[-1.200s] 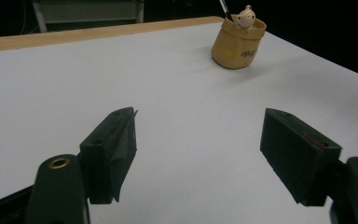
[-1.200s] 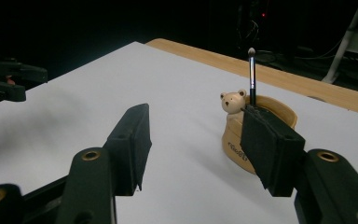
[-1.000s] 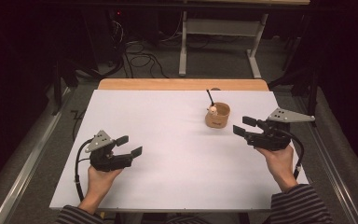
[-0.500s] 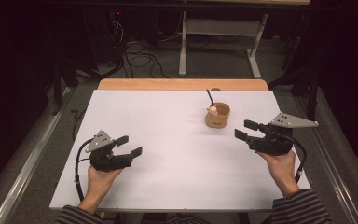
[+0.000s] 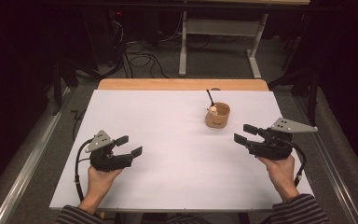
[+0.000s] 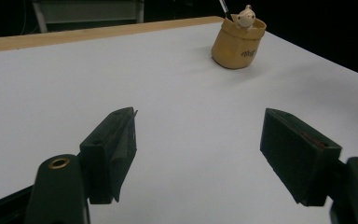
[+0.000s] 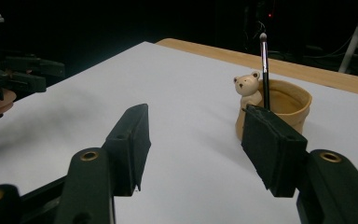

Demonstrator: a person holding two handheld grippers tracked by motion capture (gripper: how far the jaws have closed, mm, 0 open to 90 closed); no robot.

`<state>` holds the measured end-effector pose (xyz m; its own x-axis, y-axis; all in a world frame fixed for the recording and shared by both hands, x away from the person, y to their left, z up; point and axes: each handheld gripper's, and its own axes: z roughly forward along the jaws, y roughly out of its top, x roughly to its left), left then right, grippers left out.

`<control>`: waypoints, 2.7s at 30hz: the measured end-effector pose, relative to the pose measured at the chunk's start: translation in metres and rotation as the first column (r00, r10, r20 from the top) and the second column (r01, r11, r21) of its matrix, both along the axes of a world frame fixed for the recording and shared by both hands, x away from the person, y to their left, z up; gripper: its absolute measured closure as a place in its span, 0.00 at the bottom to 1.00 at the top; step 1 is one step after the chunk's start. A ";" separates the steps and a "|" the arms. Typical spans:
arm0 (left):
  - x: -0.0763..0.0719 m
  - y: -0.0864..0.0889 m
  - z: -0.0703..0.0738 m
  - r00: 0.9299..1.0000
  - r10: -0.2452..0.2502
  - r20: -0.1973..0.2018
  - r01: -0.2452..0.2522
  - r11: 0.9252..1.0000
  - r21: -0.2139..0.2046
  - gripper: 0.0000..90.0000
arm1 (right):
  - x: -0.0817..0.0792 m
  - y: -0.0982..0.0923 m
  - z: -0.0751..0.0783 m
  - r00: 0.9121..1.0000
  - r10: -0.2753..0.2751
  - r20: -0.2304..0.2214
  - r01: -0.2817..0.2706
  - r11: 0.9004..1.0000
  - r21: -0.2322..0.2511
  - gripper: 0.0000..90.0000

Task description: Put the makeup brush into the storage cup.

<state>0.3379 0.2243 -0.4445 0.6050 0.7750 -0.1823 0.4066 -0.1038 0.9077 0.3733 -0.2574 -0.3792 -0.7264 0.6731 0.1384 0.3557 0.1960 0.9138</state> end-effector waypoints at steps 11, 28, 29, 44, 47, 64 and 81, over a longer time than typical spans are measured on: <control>0.000 0.000 0.000 1.000 0.000 0.000 0.000 1.000 0.000 0.30 | -0.004 0.001 -0.007 1.000 0.004 -0.013 -0.004 1.000 0.015 0.48; 0.000 0.000 0.000 1.000 0.001 -0.001 -0.001 1.000 -0.002 0.30 | -0.007 -0.001 -0.018 0.999 0.001 -0.032 0.000 1.000 0.031 0.48; 0.000 0.000 0.000 1.000 0.001 -0.001 -0.001 1.000 -0.002 0.30 | -0.007 -0.001 -0.018 0.999 0.001 -0.034 0.000 1.000 0.031 0.48; 0.000 0.000 0.000 1.000 0.001 -0.001 -0.001 1.000 -0.003 0.30 | -0.005 0.000 -0.028 0.999 -0.009 -0.039 0.011 0.999 0.037 0.48; 0.000 0.000 0.000 1.000 0.001 -0.001 -0.001 1.000 -0.003 0.30 | -0.005 0.001 -0.029 0.999 -0.008 -0.035 0.010 0.999 0.033 0.48; 0.000 0.000 0.000 1.000 0.004 0.000 -0.004 1.000 -0.005 0.30 | -0.005 -0.001 -0.040 0.999 -0.017 -0.042 0.017 1.000 0.007 0.47; 0.000 0.000 0.000 1.000 0.004 0.001 -0.004 1.000 -0.005 0.30 | -0.006 -0.007 -0.048 0.998 -0.040 -0.047 0.041 0.999 0.008 0.46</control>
